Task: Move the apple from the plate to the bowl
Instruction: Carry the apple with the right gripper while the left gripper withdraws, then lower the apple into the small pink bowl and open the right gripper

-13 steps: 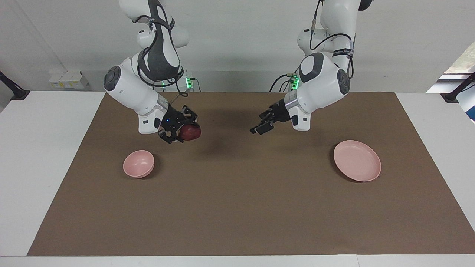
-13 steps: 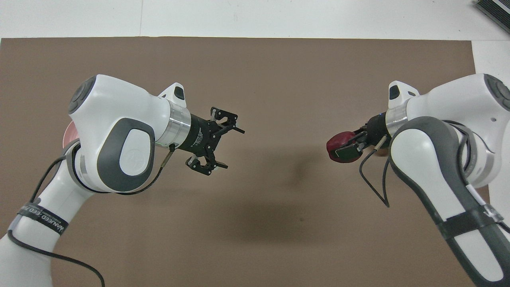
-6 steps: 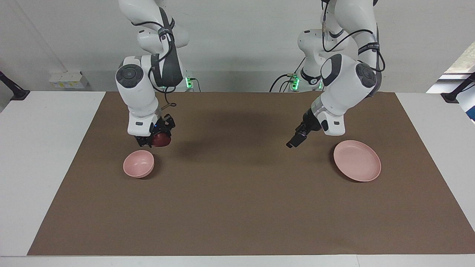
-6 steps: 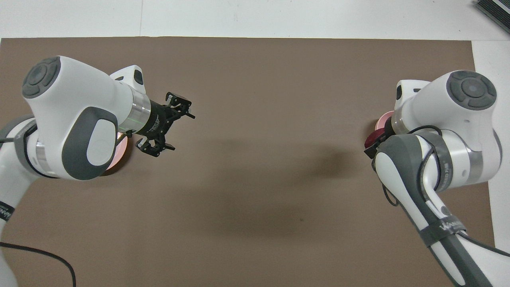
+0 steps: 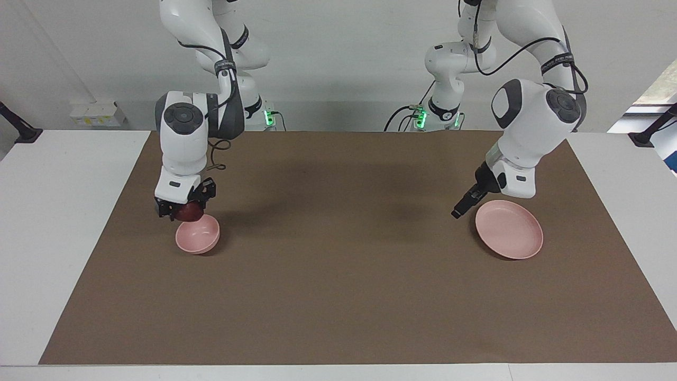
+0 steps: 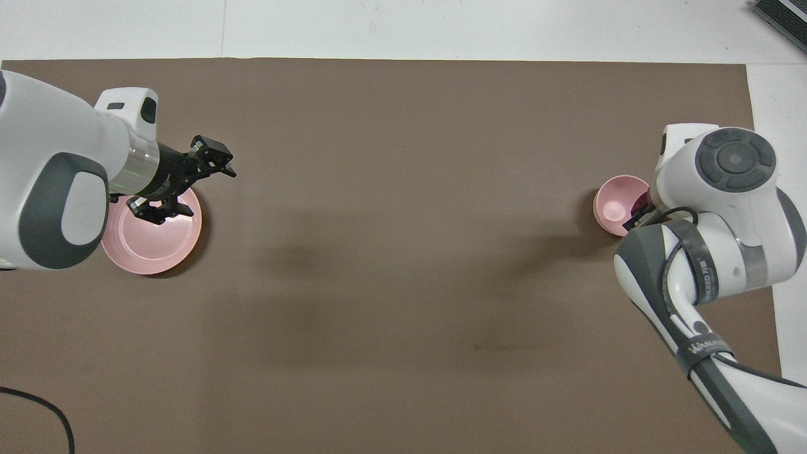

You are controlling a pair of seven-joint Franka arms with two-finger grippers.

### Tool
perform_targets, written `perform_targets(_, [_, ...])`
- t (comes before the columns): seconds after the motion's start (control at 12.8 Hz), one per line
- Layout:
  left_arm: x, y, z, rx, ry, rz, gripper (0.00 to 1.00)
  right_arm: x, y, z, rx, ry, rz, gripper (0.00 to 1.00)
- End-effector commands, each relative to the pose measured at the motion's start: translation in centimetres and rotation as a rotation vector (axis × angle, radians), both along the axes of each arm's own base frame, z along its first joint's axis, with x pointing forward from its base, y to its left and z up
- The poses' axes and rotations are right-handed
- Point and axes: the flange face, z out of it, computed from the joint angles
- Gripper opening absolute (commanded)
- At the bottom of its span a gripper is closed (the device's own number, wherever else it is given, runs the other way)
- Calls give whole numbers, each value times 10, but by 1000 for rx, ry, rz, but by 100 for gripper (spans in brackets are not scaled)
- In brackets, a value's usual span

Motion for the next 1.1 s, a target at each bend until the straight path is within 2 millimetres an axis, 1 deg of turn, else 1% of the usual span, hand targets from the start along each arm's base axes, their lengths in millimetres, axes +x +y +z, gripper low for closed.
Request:
perform_targets(0.0, [0, 26, 17, 72, -3, -143, 100, 2, 7, -23, -42, -43, -17, 22])
perform_targets(0.08, [0, 43, 22, 78, -1, -210, 100, 1, 11, -32, -54, -50, -17, 22])
perform_targets(0.16, [0, 58, 32, 82, -11, -281, 100, 2, 13, -38, -66, -74, -4, 22])
perform_targets(0.24, [-2, 73, 37, 80, 4, -355, 100, 0, 14, -48, -82, -92, 3, 23])
perform_targets(0.39, [-6, 82, 50, 101, 28, -466, 100, -1, 14, -55, -104, -103, 1, 24])
perform_targets(0.47, [-7, 84, 59, 167, 47, -518, 100, 1, 15, -60, -96, -113, -4, 36])
perform_targets(0.55, [-11, 78, 67, 207, 62, -554, 100, 2, 15, -60, -89, -125, -9, 67])
perform_targets(0.63, [-16, 73, 77, 219, 48, -560, 100, 3, 18, -59, -87, -129, -7, 93])
perform_targets(0.71, [-22, 69, 89, 228, 35, -566, 100, 2, 18, -59, -82, -123, -20, 100])
perform_targets(0.78, [-33, 62, 103, 236, 34, -579, 100, 2, 22, -58, -83, -118, -16, 100])
perform_targets(0.86, [-42, 61, 116, 242, 32, -610, 100, 2, 23, -55, -83, -120, -18, 100])
perform_targets(0.94, [-50, 67, 124, 244, 36, -667, 100, 2, 23, -54, -85, -119, -19, 100])
perform_targets(1.02, [-54, 70, 132, 246, 30, -693, 100, 1, 24, -52, -84, -117, -21, 100])
